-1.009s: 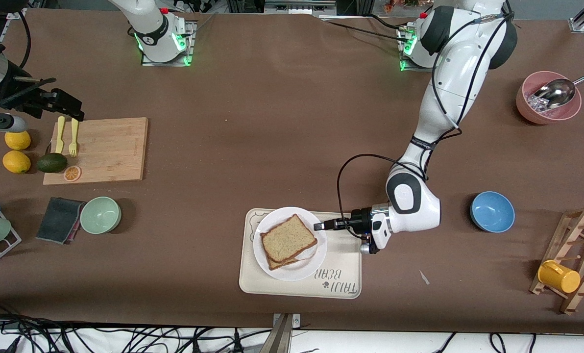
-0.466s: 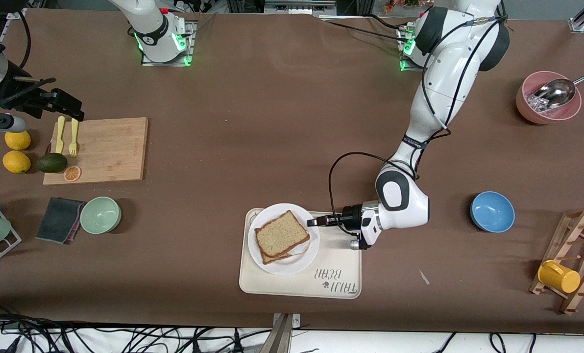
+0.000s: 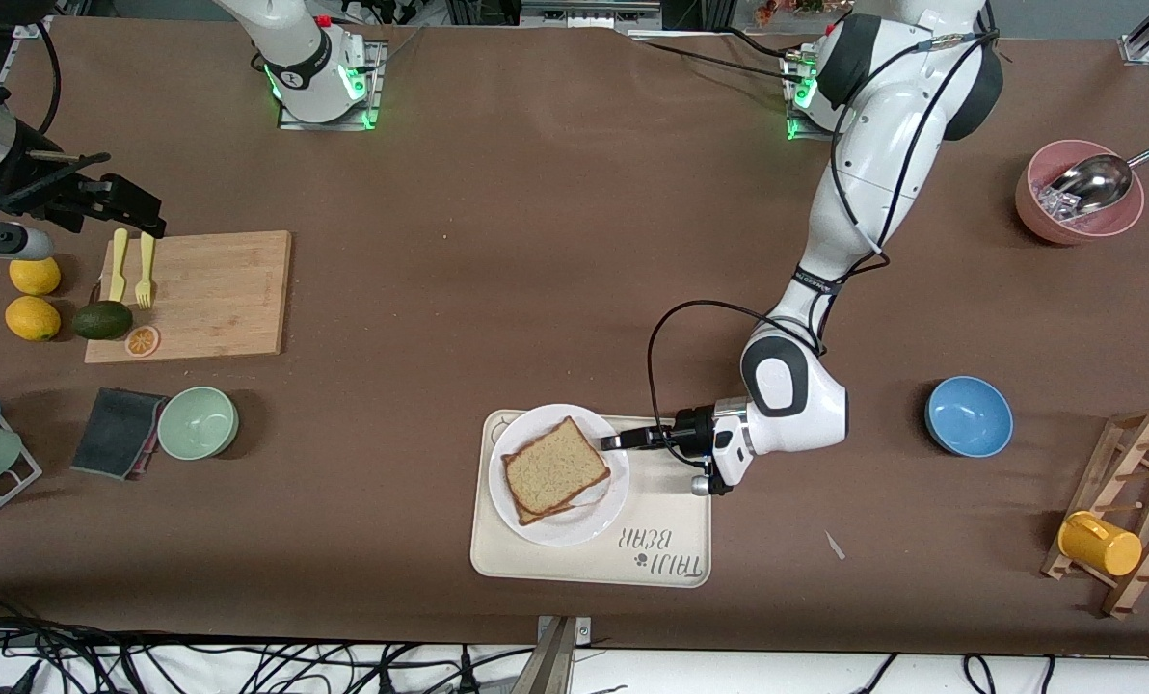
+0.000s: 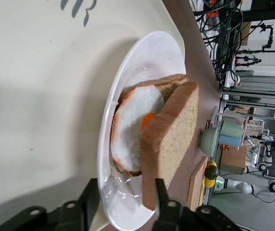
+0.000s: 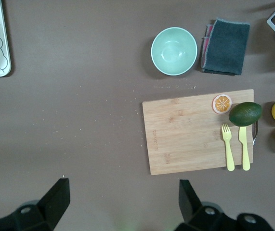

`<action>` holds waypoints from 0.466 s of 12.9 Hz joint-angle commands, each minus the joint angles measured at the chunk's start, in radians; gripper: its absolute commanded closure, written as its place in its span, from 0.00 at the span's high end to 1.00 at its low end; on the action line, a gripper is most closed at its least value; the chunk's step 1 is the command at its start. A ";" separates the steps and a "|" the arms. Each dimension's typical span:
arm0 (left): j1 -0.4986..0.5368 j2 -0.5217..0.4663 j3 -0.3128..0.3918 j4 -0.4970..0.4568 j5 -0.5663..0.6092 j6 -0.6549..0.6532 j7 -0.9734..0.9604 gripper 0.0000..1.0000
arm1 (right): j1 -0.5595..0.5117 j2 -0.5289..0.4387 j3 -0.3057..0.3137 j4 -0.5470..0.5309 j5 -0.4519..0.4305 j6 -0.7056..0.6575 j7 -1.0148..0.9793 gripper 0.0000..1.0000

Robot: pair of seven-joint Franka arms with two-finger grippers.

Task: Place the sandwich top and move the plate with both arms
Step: 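Open the left gripper and release the plate rim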

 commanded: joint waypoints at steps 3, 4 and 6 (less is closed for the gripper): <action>0.023 -0.062 0.002 -0.004 0.123 -0.013 -0.004 1.00 | -0.001 0.004 0.000 0.019 0.000 -0.016 -0.003 1.00; 0.023 -0.078 0.002 -0.004 0.145 -0.015 -0.019 1.00 | -0.001 0.004 0.002 0.019 0.000 -0.016 -0.005 1.00; 0.032 -0.125 0.004 -0.004 0.287 -0.059 -0.087 1.00 | -0.001 0.004 0.002 0.019 0.000 -0.016 -0.005 1.00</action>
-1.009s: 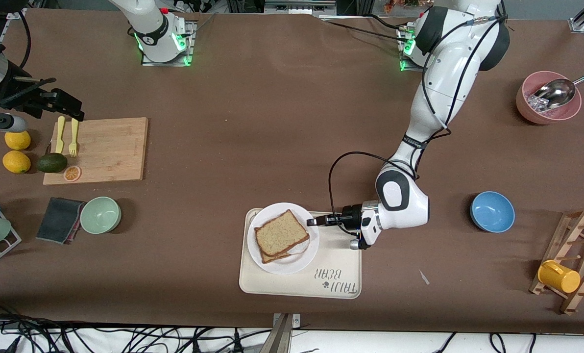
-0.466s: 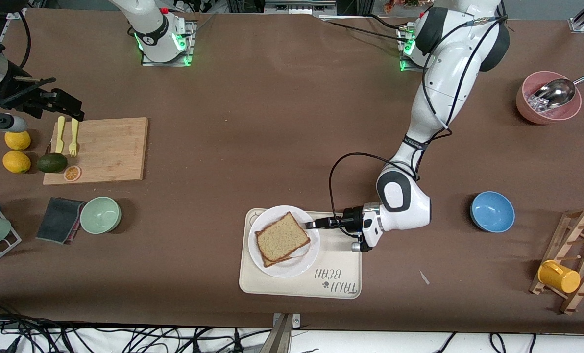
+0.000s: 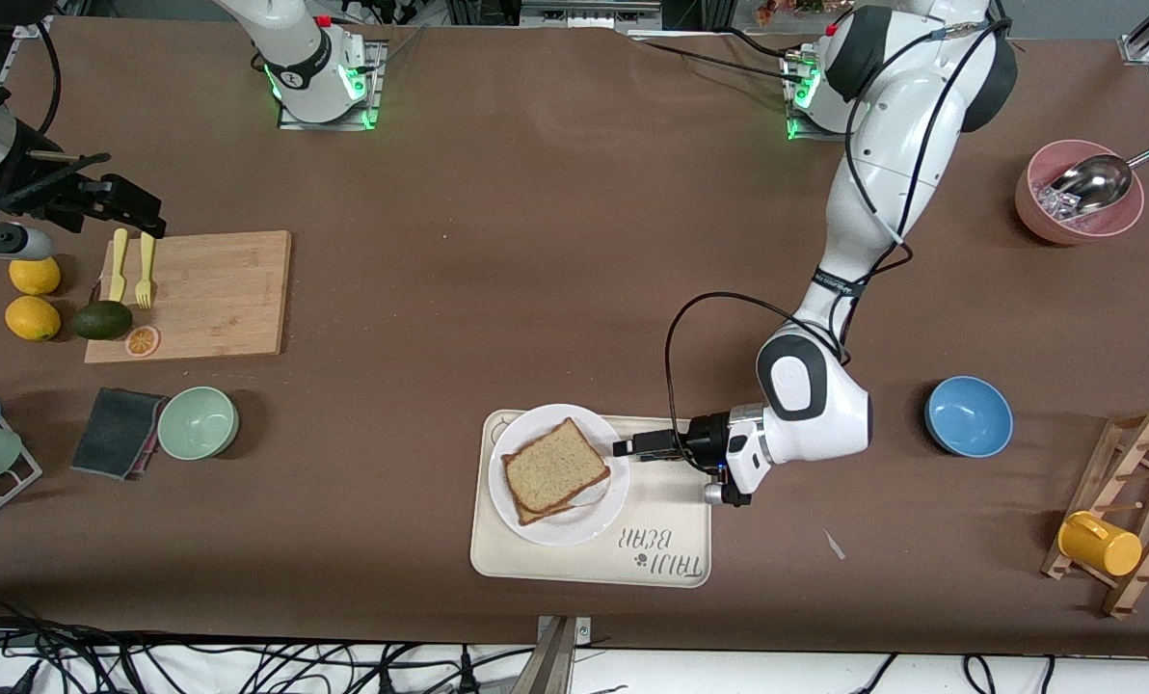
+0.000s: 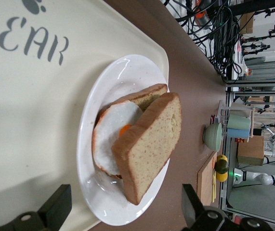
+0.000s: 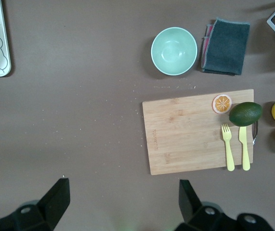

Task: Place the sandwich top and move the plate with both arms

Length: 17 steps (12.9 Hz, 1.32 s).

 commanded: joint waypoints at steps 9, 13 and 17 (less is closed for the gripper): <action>0.072 -0.271 0.004 -0.031 0.745 -0.249 -0.166 1.00 | -0.001 0.004 0.002 0.019 0.000 -0.017 -0.005 1.00; 0.059 -0.411 -0.001 -0.032 1.001 -0.473 -0.373 1.00 | -0.001 0.004 0.000 0.019 0.000 -0.017 -0.003 1.00; 0.040 -0.559 -0.010 -0.047 1.177 -0.641 -0.551 1.00 | -0.001 0.004 0.002 0.019 0.000 -0.017 -0.003 1.00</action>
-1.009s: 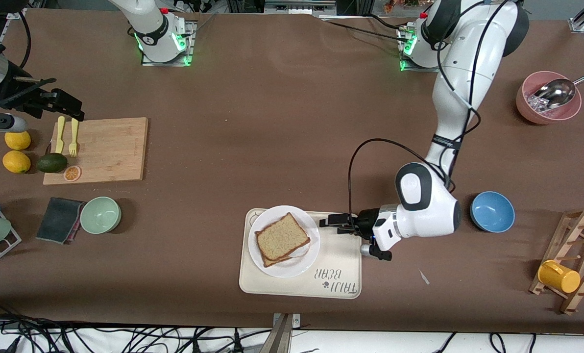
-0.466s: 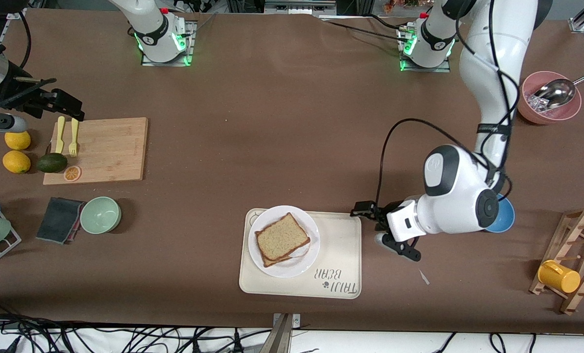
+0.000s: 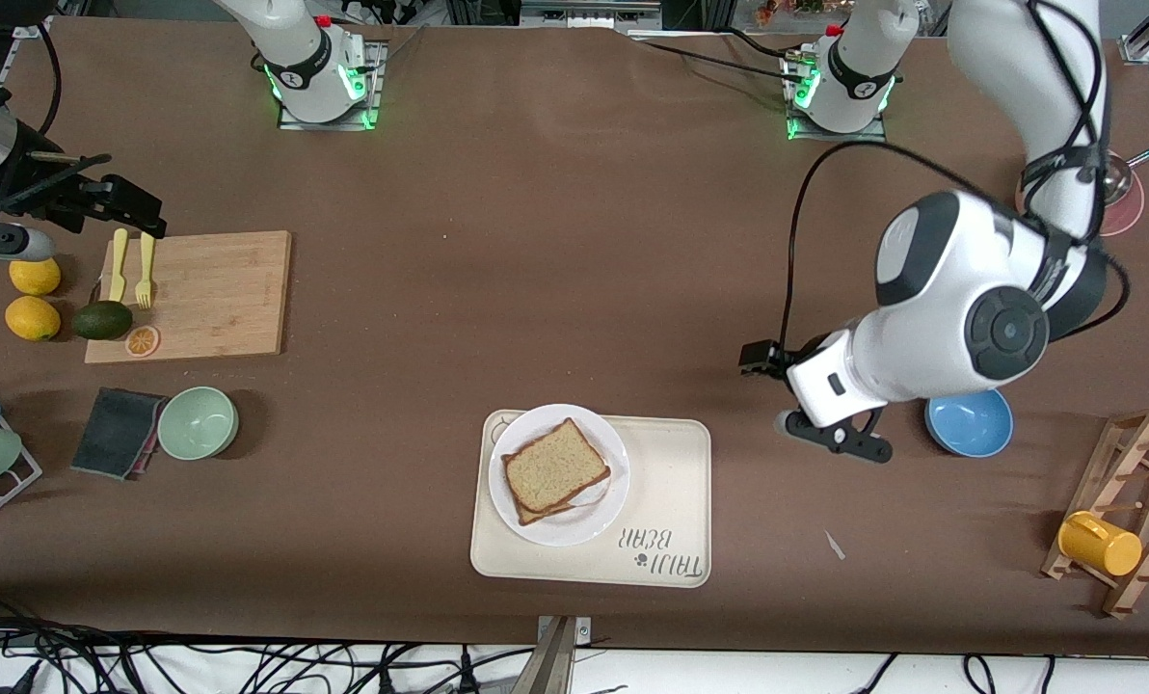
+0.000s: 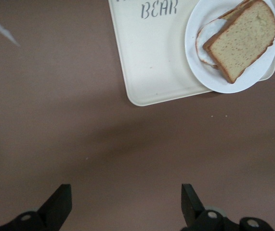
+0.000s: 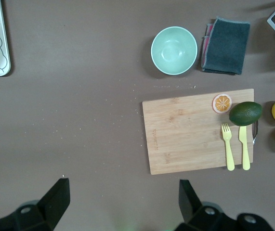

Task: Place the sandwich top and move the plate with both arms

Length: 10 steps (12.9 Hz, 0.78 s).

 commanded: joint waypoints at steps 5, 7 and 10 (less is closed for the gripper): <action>0.085 -0.360 -0.006 -0.271 0.149 -0.044 -0.034 1.00 | -0.001 0.003 0.002 0.019 0.000 -0.016 -0.002 1.00; 0.143 -0.504 -0.009 -0.429 0.146 0.032 -0.035 1.00 | -0.001 0.003 0.002 0.019 0.000 -0.016 -0.002 1.00; 0.186 -0.572 -0.006 -0.524 0.149 0.061 -0.046 1.00 | -0.001 0.003 0.002 0.019 0.000 -0.016 -0.002 1.00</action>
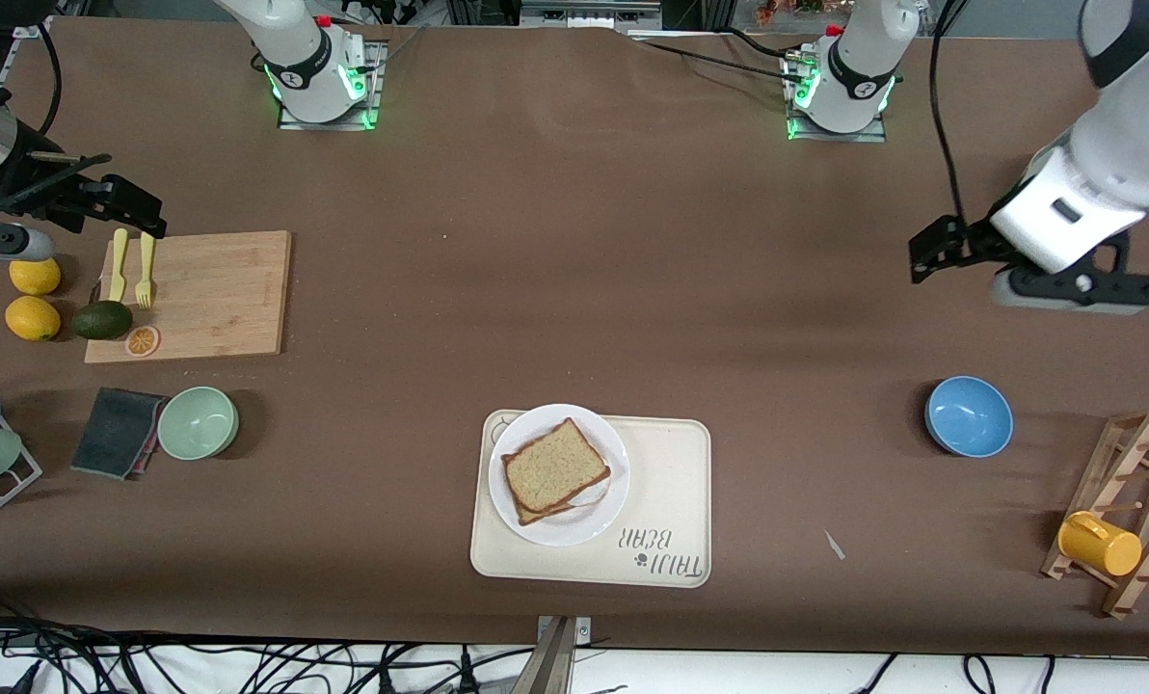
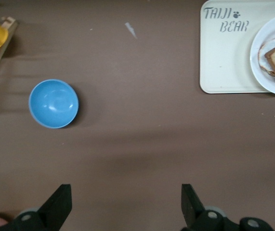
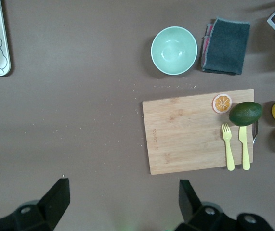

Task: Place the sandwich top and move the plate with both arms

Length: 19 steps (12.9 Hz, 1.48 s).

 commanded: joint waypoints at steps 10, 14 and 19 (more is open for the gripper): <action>0.051 -0.088 -0.013 -0.133 0.028 0.041 0.050 1.00 | 0.000 0.003 0.002 0.019 0.000 -0.016 0.001 1.00; 0.050 -0.079 -0.015 -0.115 0.028 0.041 0.049 1.00 | 0.000 0.001 0.003 0.019 0.000 -0.016 0.001 1.00; 0.048 -0.078 -0.016 -0.115 0.028 0.041 0.050 1.00 | 0.002 0.001 0.005 0.019 -0.002 -0.016 0.001 1.00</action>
